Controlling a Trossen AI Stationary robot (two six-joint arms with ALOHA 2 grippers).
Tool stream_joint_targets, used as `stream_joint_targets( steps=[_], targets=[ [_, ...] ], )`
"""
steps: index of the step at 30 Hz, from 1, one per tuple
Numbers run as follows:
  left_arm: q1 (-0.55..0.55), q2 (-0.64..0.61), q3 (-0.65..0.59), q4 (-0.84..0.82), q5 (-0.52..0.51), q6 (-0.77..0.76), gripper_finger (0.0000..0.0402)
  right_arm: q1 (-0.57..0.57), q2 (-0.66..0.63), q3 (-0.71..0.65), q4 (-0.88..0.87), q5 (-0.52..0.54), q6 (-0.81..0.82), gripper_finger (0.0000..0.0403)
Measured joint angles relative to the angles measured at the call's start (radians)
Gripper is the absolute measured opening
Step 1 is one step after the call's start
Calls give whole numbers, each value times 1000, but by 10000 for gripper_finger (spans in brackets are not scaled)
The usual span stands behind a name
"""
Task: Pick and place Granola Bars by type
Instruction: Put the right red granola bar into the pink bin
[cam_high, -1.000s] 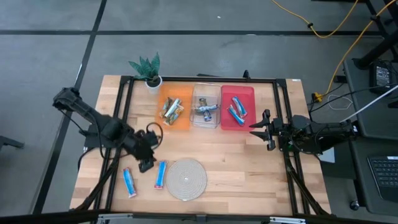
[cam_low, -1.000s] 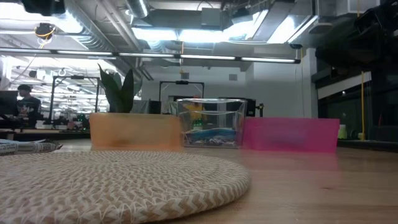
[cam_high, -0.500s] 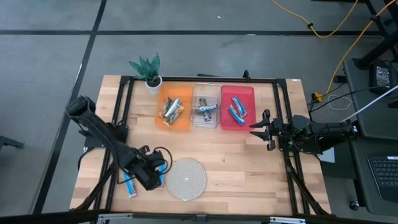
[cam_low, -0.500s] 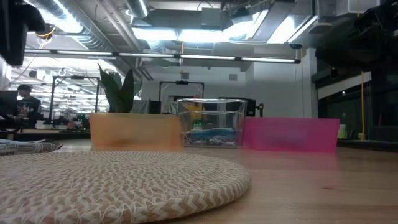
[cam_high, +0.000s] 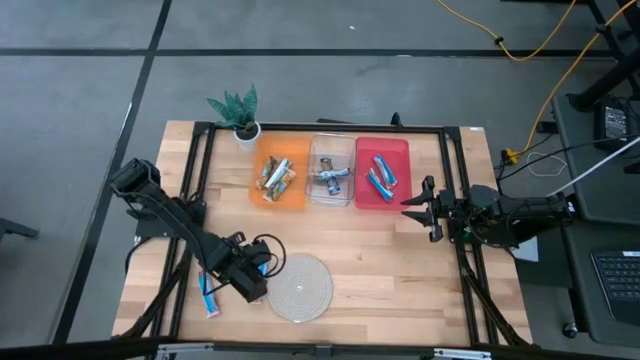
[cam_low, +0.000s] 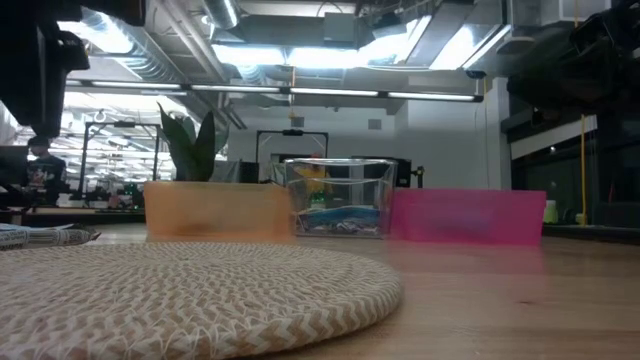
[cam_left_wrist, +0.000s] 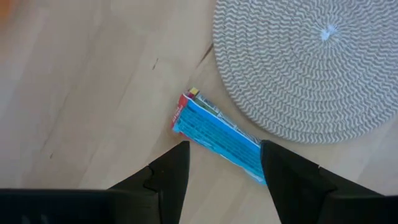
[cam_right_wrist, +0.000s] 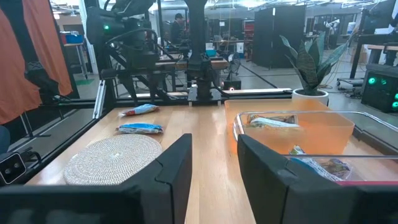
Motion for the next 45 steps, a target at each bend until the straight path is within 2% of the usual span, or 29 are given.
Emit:
stream_joint_targets(
  steps=[10,17,21,27,45],
  targets=[
    [5,51,0,7,14,3,265,0,0,0,0,0,0,132],
    [9,139,0,77,96,28,311,0,0,0,0,0,0,132],
    [11,173,0,127,111,50,329,0,0,0,0,0,0,132],
    [10,208,0,158,111,68,335,0,0,0,0,0,0,132],
    [16,214,0,99,77,46,327,0,0,0,0,0,0,132]
  ],
)
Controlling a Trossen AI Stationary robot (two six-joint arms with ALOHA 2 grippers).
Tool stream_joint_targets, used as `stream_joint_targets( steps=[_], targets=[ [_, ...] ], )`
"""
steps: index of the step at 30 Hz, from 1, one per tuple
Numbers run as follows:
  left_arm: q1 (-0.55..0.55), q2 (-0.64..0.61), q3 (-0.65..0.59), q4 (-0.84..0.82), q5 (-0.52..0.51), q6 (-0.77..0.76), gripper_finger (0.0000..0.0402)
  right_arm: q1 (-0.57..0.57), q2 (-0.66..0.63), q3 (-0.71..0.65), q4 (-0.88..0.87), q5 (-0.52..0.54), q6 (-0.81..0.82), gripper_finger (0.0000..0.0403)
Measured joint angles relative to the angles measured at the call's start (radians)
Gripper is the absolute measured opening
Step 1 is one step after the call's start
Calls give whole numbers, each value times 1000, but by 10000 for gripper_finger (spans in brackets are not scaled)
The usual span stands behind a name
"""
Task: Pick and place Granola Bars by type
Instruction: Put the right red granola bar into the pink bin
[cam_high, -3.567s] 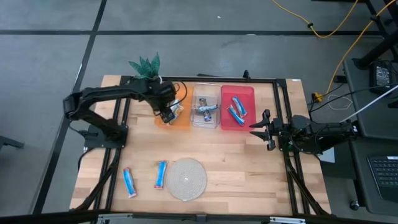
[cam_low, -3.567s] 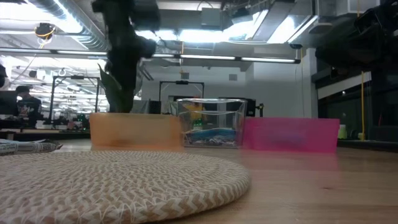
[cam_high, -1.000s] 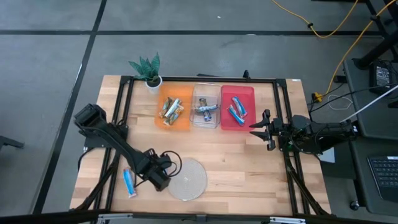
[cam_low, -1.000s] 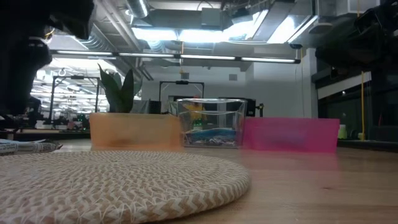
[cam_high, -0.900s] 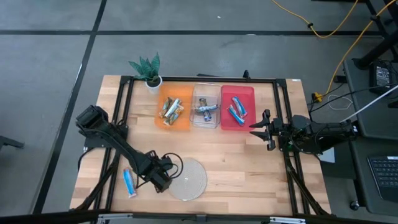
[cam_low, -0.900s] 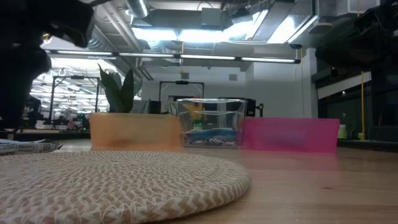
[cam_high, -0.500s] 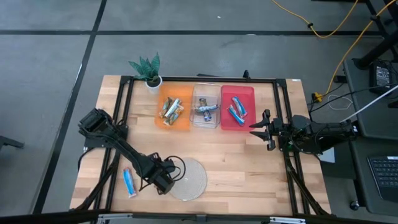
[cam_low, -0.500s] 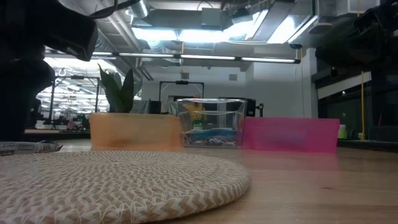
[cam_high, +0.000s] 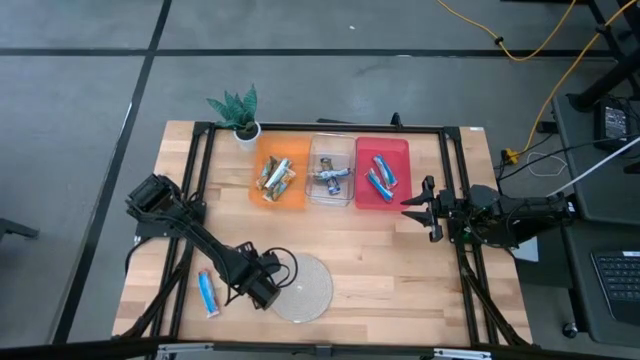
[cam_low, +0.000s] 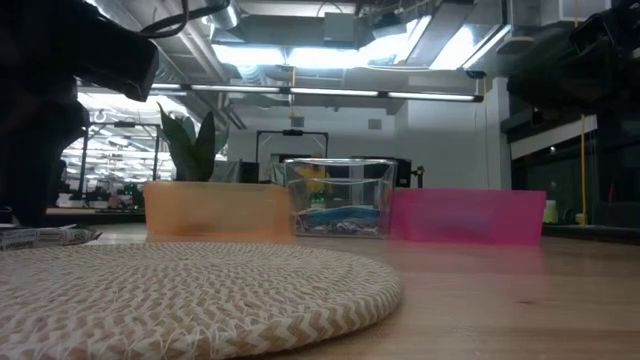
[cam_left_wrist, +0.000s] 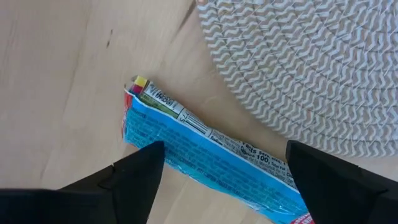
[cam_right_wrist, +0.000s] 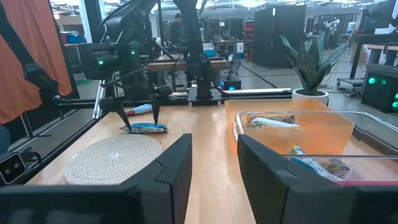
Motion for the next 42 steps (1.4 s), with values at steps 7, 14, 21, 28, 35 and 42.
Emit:
stream_joint_targets(
  steps=[7,14,21,28,35,42],
  targets=[
    [0,-1,0,-91,20,-28,318,0,0,0,0,0,0,132],
    [0,-3,0,-85,26,-43,318,0,0,0,0,0,0,132],
    [0,-4,-10,-58,8,-43,318,0,0,0,0,0,0,132],
    [-1,-13,-111,17,36,-48,317,0,0,0,0,0,0,132],
    [-7,-39,-124,39,9,-43,311,0,0,0,0,0,0,132],
    [-7,-47,-127,38,9,-56,248,0,0,0,0,0,0,132]
  ],
)
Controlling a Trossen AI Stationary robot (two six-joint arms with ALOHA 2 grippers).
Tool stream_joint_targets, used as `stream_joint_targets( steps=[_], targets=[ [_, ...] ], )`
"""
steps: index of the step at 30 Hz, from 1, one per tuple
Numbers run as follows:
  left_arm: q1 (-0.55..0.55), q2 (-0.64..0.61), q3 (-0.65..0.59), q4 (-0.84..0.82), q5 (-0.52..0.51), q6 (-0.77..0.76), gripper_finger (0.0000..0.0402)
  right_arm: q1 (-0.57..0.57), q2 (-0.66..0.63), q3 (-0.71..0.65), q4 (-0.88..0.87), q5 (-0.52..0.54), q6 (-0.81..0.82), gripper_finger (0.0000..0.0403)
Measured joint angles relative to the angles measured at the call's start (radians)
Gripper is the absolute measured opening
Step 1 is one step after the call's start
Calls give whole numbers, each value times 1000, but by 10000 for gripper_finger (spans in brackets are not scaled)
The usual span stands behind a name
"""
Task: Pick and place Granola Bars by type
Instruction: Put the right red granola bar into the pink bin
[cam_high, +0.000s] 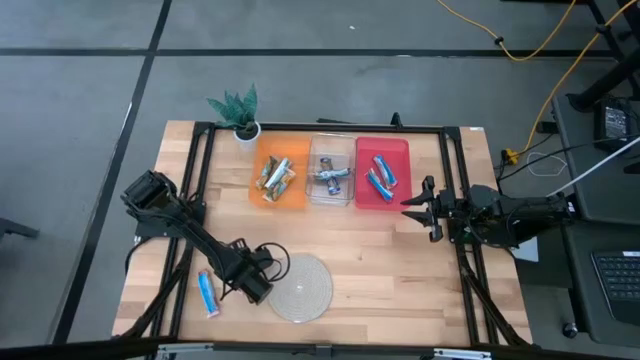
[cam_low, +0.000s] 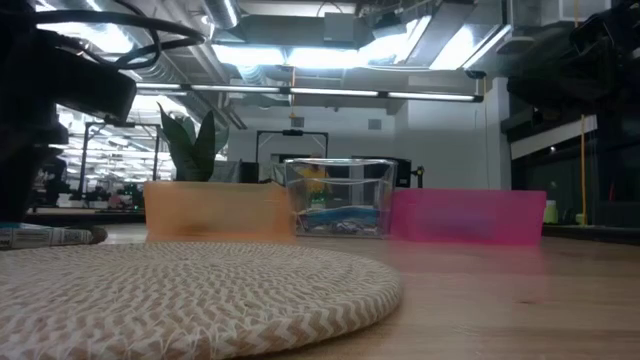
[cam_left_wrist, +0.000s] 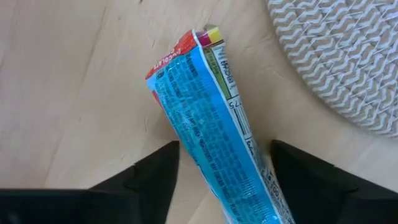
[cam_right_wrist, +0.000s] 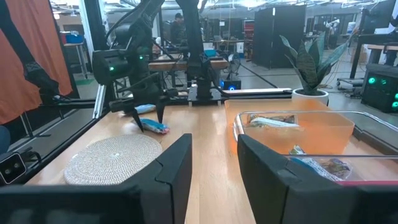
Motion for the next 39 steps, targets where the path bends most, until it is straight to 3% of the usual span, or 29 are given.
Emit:
stream_joint_targets(
  steps=[8,16,39],
  targets=[
    [0,0,0,-2,0,-14,160,0,0,0,0,0,0,132],
    [0,-1,25,-4,3,3,108,0,0,0,0,0,0,132],
    [53,-2,262,-7,-6,230,79,0,0,0,0,0,0,132]
  ],
)
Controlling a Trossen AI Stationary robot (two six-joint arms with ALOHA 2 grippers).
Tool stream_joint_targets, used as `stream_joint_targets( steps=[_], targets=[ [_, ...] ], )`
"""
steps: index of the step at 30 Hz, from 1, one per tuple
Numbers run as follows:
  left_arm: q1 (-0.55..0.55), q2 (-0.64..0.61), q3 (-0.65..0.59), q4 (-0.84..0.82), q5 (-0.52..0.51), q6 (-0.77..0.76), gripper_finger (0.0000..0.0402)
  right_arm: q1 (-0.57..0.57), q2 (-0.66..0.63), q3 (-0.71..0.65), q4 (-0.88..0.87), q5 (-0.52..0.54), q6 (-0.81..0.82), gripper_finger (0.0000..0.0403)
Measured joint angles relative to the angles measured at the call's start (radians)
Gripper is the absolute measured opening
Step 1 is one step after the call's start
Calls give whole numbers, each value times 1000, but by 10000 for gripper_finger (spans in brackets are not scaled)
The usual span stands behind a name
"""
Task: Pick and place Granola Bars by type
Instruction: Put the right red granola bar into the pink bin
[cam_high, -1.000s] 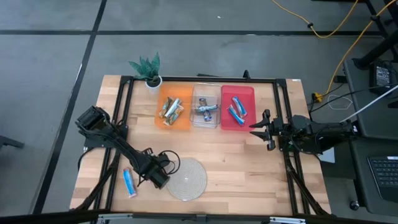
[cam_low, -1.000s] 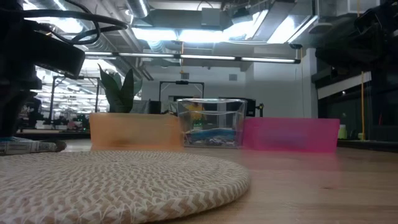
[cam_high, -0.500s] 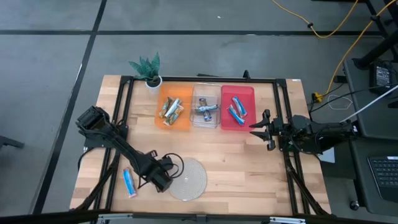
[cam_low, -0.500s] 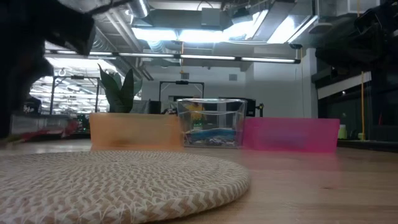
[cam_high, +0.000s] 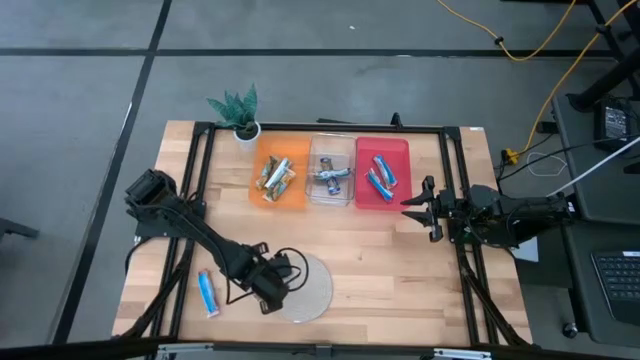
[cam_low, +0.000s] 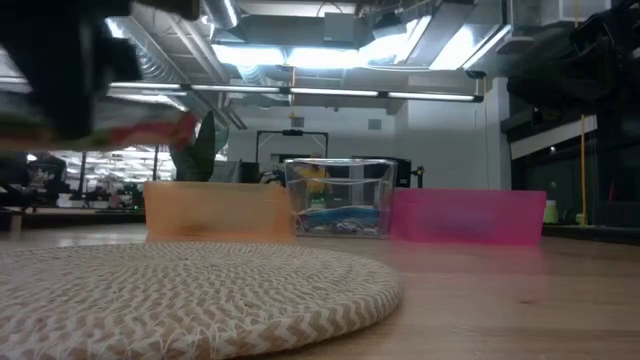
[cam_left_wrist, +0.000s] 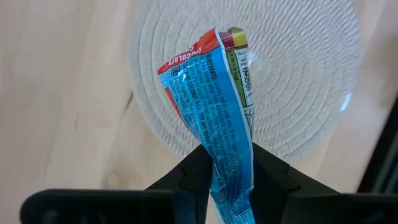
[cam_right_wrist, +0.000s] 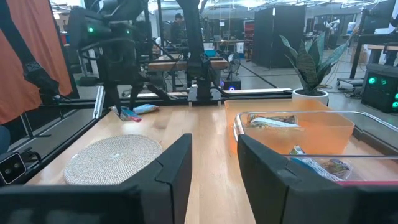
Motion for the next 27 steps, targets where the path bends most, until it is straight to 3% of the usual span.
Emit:
stream_joint_targets(
  steps=[18,27],
  targets=[
    [163,-2,233,-61,1,351,77,0,0,0,0,0,0,132],
    [244,-2,357,-156,1,452,77,0,0,0,0,0,0,132]
  ],
)
